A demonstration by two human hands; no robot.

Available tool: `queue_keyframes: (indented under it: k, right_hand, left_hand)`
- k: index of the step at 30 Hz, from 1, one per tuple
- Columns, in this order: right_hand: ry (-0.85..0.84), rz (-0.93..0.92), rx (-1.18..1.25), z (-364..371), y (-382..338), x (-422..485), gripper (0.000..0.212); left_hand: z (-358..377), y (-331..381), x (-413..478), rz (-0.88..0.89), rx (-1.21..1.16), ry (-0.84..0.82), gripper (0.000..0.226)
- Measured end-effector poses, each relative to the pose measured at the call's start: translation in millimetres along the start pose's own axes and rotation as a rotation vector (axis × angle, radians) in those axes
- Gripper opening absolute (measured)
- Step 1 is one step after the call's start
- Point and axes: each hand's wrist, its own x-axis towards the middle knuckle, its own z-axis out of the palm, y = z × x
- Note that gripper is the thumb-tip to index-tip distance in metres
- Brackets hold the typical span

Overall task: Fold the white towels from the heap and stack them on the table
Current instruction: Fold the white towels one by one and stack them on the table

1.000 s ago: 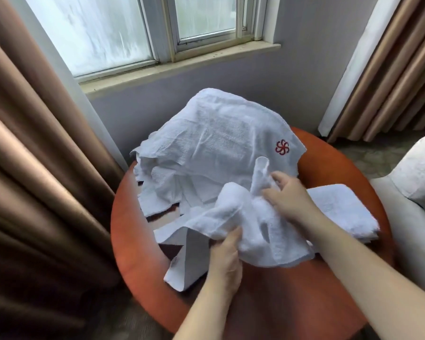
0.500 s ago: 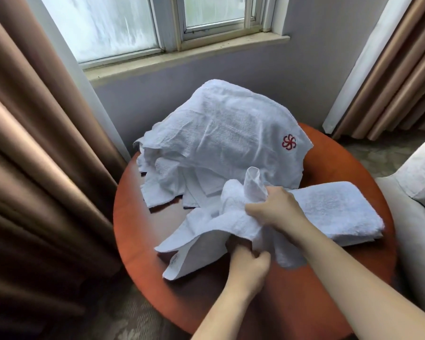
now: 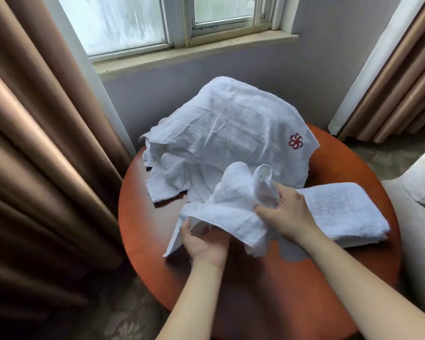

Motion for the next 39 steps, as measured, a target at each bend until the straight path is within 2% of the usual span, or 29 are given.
queue_keyframes:
  k: [3,6,9,13,15,17,19,24,27,30,31,34,36,39]
  right_hand:
    - [0.020,0.010,0.073,-3,5,-2,0.021]
    - [0.032,0.042,0.159,-13,11,-1,0.019]
    - [0.062,0.081,0.252,-23,22,3,0.019]
    - [0.123,0.143,0.282,-30,43,9,0.020]
    - [0.123,0.222,0.231,-29,56,11,0.018]
    - [0.023,0.293,0.123,-23,70,9,0.013]
    - [-0.006,0.361,0.065,-18,81,7,0.014]
    - [0.284,0.560,0.135,-34,87,16,0.034]
    - [0.409,0.620,0.250,-60,84,23,0.039]
    - [0.419,0.626,0.252,-81,76,29,0.050]
    - [0.404,0.600,0.254,-84,65,28,0.049]
    - [0.298,0.454,0.286,-70,26,23,0.028]
    - [0.196,0.356,0.332,-48,4,18,0.024]
    - [0.075,0.290,0.431,-18,-20,13,0.019]
  left_hand:
    - [12,10,0,0.063,0.079,-0.028,0.040]
    - [9,28,11,0.130,0.138,0.021,0.036]
    - [6,44,18,0.126,0.078,0.087,0.038]
    - [-5,64,14,0.168,0.094,0.166,0.029]
    - [-18,68,16,0.203,0.151,0.194,0.033]
    - [-33,68,23,0.233,0.222,0.229,0.036]
    - [-47,65,27,0.241,0.273,0.294,0.035]
    - [-60,79,32,0.322,0.290,0.410,0.027]
    - [-48,97,32,0.424,0.265,0.360,0.021]
    - [-24,106,15,0.507,0.398,0.145,0.028]
    - [-15,105,9,0.505,0.459,0.050,0.032]
    - [8,87,-2,0.414,0.632,-0.186,0.042]
    - [22,63,-10,0.322,0.633,-0.260,0.044]
    - [36,26,-28,0.276,0.678,-0.296,0.027]
